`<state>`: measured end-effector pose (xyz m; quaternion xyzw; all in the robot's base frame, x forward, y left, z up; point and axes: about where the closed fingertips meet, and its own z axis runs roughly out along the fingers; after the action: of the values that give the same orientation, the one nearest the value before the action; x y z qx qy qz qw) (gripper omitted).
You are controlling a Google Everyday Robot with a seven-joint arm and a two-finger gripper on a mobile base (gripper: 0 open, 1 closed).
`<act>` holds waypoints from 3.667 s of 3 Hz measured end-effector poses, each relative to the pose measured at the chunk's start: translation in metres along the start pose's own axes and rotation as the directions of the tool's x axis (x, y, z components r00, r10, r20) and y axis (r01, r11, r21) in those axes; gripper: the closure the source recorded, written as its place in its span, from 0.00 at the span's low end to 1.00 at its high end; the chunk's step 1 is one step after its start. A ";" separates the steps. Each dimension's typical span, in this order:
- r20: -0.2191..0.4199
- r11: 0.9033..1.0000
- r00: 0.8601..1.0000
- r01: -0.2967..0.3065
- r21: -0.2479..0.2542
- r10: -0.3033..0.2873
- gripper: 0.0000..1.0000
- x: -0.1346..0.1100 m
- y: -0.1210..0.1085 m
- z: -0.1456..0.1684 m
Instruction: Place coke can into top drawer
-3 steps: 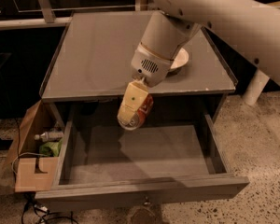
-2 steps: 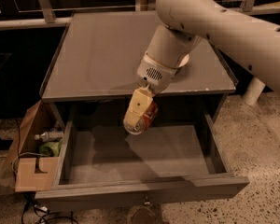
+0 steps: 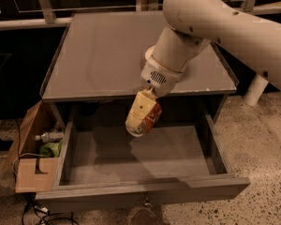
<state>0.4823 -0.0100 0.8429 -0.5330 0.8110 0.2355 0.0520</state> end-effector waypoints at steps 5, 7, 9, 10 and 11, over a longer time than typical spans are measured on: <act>0.085 0.967 0.967 -0.247 0.061 0.242 1.00 0.043 -0.013 0.058; 0.082 0.944 0.945 -0.323 0.063 0.318 1.00 0.052 -0.019 0.072; 0.033 0.882 0.885 -0.465 0.079 0.464 1.00 0.085 -0.033 0.101; 0.032 0.881 0.884 -0.467 0.079 0.466 1.00 0.085 -0.033 0.102; 0.046 0.849 0.852 -0.524 0.068 0.522 1.00 0.083 -0.038 0.109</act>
Offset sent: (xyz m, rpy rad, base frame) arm -0.0196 -0.0087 0.0027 0.0146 -0.0521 -0.1007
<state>0.4626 -0.0448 0.7064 -0.2868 0.9332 0.2156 0.0173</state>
